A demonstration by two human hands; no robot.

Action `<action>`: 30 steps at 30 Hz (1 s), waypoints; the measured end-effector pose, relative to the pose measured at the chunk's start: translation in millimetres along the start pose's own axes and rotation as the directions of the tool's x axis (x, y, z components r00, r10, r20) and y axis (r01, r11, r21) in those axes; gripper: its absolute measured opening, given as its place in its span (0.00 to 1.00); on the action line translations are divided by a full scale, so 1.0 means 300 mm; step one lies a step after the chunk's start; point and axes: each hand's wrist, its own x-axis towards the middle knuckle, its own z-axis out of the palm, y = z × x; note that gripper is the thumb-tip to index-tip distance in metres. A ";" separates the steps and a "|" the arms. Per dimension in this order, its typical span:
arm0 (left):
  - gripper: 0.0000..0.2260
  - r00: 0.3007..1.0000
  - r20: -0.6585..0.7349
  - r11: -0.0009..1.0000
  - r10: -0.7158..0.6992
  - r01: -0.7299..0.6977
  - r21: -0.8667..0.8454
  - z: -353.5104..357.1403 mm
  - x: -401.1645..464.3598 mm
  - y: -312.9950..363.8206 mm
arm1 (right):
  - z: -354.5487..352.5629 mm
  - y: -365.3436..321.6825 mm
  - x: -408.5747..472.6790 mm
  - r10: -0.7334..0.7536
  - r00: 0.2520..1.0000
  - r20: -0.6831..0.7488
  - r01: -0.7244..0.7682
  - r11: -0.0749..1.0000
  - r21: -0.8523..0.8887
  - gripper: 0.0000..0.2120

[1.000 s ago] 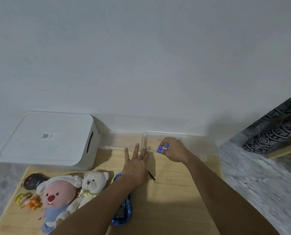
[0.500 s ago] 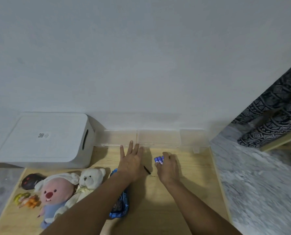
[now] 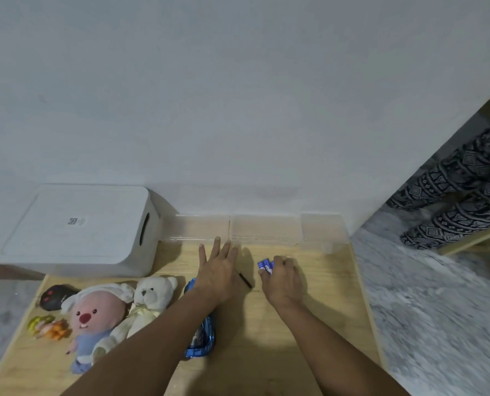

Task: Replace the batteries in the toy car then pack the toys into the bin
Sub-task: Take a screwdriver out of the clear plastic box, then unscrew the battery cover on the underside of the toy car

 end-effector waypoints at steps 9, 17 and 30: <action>0.15 0.965 -0.110 0.971 -0.239 0.240 -0.004 -0.003 -0.081 -0.042 | -0.024 0.038 -0.003 -0.025 0.999 -0.026 0.025 0.999 0.024 0.19; 0.21 0.921 0.044 0.922 -0.387 0.387 0.001 0.057 -0.148 -0.033 | -0.023 0.048 -0.029 -0.131 0.986 -0.106 0.139 0.987 0.078 0.13; 0.33 0.837 0.082 0.819 -0.541 0.546 -0.175 0.132 -0.214 0.043 | 0.043 -0.031 -0.092 -0.337 0.933 0.127 0.335 0.942 0.039 0.10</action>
